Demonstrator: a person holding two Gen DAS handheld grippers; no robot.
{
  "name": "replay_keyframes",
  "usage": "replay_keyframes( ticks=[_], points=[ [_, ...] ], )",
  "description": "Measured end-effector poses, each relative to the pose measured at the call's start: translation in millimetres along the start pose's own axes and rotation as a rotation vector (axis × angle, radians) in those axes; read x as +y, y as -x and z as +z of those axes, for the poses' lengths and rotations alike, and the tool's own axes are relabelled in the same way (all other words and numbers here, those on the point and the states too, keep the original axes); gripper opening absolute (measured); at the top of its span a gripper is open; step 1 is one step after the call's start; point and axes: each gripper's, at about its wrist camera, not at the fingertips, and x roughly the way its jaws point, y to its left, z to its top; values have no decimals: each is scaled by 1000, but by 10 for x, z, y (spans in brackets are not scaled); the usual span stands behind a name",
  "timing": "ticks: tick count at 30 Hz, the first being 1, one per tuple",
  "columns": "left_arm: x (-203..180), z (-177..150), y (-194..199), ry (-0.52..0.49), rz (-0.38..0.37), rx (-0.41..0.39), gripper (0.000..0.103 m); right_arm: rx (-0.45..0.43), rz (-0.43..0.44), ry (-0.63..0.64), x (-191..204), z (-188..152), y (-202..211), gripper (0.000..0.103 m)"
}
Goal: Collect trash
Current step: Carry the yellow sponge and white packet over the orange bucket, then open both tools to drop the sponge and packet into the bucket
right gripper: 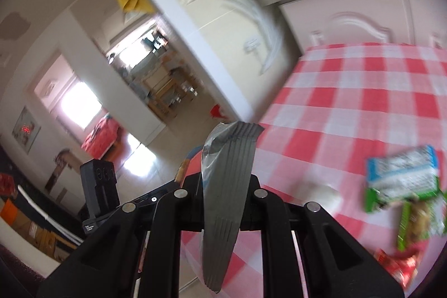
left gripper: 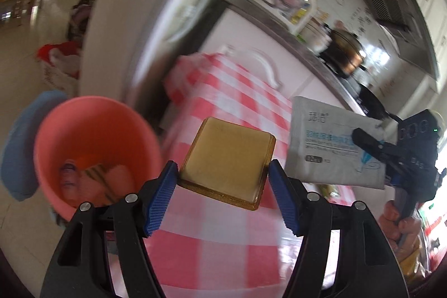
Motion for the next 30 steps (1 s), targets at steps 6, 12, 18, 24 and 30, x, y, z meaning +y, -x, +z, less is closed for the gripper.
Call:
replay_keyframes(
  ticks=[6,12,18,24,30],
  points=[
    [478,86,16,82,109,-30,67,79,16,74,307,176,-642,15],
    [821,115,-84,139,188,-15,67,169,-11,132,507,204,-1270,15],
    [1035,83,-187,156,251,10,67,269,-51,207,635,59,-1826,15],
    [1173,34,-322,169,302,49,67,355,-86,235,648,-109,-2213,16],
    [1247,-47,-459,173,356,94,74,397,-112,221,567,-217,-2379,60]
  ],
)
